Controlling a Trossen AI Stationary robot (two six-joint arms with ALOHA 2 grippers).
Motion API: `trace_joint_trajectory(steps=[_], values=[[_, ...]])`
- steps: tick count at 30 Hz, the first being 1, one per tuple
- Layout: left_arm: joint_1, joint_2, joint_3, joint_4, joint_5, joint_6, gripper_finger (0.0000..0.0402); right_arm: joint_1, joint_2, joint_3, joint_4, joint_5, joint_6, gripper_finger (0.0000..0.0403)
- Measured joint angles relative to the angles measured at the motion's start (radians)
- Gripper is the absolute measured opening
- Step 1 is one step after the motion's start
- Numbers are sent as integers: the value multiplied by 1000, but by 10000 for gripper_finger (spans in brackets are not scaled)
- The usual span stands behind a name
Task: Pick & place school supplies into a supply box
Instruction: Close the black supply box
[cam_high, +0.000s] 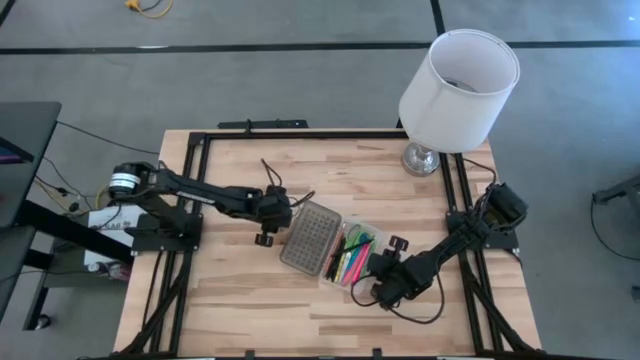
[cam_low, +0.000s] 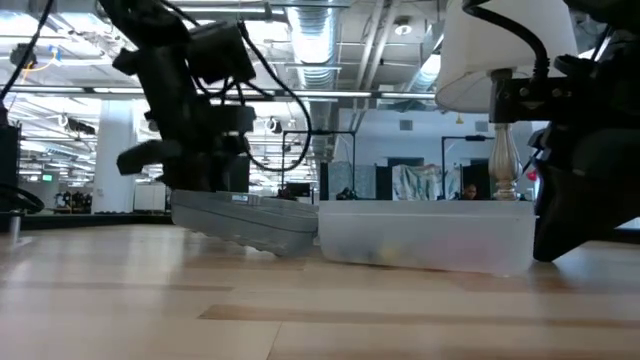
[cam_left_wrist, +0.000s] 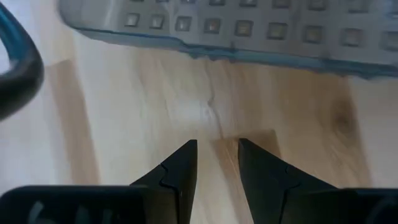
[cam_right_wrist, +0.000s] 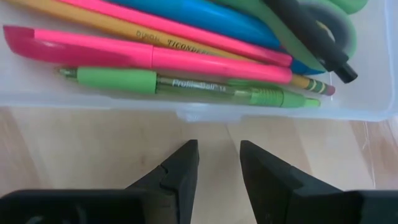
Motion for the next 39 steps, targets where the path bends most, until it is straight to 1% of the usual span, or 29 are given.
trace_joint_trajectory(steps=[4,7,13,21,24,31,34,39], values=[[15,62,0,32,48,3,112,0,0,-11,26,26,-6,120],[22,80,4,66,80,5,112,-1,0,-15,39,35,-24,120],[22,82,0,109,97,18,112,-2,0,-16,44,36,-27,120],[22,82,0,169,149,25,112,-2,2,-18,50,48,-35,120],[22,82,0,180,151,28,112,-2,2,-18,53,51,-35,120],[22,82,0,181,157,28,112,-2,3,-18,53,62,-37,120],[22,81,0,180,175,28,112,-2,4,-18,53,65,-37,120],[21,42,0,176,181,25,112,-2,5,-19,60,73,-53,120]])
